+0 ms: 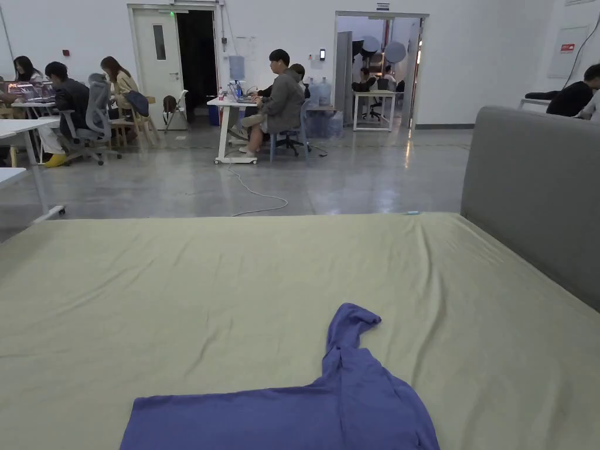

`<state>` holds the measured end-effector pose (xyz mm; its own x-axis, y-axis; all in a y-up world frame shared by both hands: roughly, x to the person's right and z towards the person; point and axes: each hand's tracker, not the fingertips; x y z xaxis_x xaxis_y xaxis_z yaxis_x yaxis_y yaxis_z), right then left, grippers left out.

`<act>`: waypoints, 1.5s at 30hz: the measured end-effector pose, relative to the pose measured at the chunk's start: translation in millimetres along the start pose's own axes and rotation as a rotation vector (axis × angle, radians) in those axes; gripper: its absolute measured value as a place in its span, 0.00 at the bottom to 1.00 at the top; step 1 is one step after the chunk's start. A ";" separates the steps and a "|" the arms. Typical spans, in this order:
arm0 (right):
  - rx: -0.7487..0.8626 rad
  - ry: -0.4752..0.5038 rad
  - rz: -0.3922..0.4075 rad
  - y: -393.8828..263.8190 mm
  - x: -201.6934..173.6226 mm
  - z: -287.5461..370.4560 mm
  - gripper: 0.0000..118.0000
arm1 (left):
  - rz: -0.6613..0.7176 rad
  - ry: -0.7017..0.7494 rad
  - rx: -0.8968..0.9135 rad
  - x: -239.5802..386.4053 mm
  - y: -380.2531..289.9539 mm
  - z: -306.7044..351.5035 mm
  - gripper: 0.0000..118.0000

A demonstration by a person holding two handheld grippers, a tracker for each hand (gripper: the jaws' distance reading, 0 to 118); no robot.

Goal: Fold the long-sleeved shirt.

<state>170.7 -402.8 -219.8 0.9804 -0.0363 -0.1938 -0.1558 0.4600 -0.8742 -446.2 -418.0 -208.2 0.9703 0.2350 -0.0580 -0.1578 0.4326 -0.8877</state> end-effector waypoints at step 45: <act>0.220 -0.033 0.152 356.4 -52.1 -130.6 0.04 | 0.046 -0.067 0.128 74.1 71.2 -35.8 0.00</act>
<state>48.4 -352.8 -579.3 0.9516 0.0750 -0.2980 -0.2751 0.6399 -0.7175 -378.9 -400.9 -292.0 0.9478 0.3126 -0.0632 -0.2282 0.5264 -0.8191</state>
